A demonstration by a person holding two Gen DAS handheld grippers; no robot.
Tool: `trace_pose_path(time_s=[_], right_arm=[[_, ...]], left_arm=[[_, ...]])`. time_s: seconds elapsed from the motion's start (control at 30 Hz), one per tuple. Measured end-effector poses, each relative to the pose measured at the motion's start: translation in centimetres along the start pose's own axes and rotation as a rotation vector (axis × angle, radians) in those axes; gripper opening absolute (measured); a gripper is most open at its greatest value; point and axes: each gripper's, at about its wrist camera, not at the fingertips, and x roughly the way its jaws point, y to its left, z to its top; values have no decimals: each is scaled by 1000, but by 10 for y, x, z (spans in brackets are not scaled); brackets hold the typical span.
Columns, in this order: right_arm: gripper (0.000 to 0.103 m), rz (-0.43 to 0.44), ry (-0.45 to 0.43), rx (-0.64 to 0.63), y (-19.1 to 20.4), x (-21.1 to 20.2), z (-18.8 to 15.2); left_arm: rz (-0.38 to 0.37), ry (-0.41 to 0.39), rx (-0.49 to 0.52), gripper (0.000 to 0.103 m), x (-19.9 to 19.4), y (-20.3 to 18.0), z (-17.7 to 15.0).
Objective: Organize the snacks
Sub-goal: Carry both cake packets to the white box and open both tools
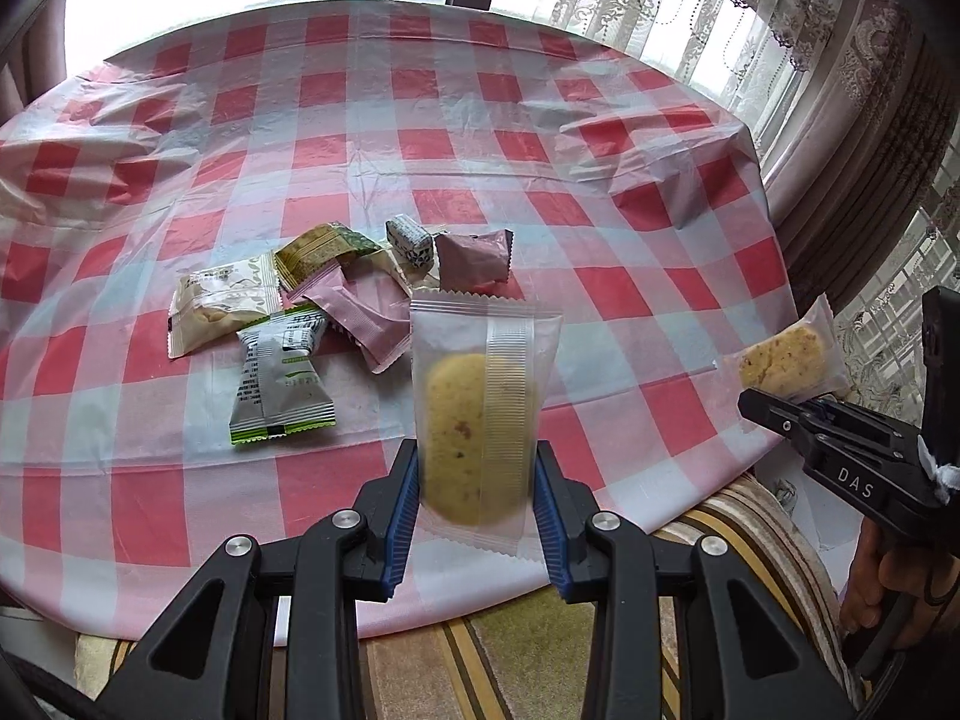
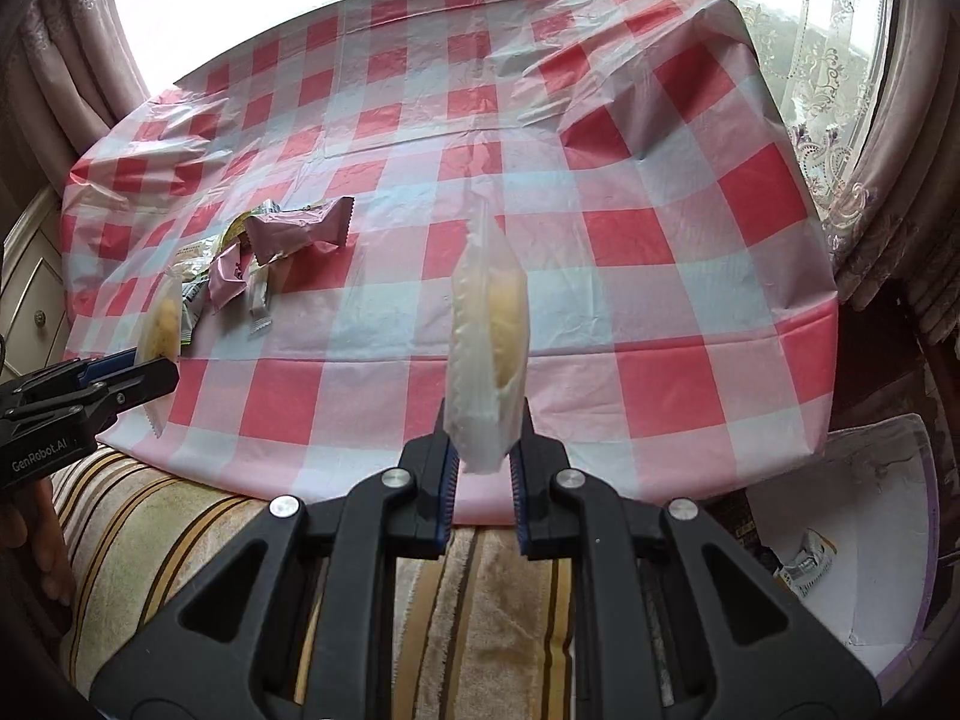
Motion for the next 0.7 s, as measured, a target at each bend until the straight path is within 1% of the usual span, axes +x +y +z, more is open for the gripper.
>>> trace_pose_path(time_s=[0.13, 0.23, 0.5, 0.7], right_arm=[[18, -48, 4, 48, -32, -13, -17], [18, -90, 13, 94, -61, -22, -32], [18, -203, 33, 217, -131, -49, -75], [18, -256, 58, 290, -167, -62, -110]], left_arm=[[-27, 7, 49, 37, 3, -27, 2], [-61, 16, 85, 37, 7, -51, 3], [-158, 53, 250, 37, 17, -139, -2], [-253, 106, 375, 37, 20, -203, -17]])
